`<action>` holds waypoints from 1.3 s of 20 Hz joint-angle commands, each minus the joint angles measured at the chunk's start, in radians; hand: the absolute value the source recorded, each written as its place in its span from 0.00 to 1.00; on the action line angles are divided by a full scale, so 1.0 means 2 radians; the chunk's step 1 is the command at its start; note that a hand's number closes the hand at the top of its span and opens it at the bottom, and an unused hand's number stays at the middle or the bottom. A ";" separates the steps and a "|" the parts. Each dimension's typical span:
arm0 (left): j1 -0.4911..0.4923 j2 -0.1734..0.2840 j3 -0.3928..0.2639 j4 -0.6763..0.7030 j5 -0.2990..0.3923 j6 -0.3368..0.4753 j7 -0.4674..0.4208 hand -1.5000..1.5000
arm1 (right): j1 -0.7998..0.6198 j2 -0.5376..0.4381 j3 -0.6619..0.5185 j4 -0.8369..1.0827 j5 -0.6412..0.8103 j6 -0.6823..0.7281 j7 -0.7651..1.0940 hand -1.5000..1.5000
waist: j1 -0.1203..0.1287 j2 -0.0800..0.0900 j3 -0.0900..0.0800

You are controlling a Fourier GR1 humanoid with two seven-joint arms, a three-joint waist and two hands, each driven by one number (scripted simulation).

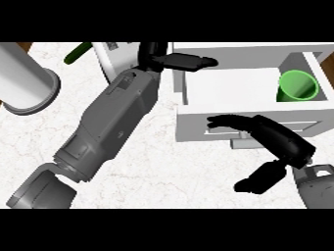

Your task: Pick up the cup, place it into the drawer and close the drawer

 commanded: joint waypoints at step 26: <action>0.167 0.091 0.005 -0.140 0.012 -0.111 0.016 0.00 | -0.323 -0.004 -0.123 0.601 0.107 -0.180 -0.226 1.00 | 0.101 0.014 0.002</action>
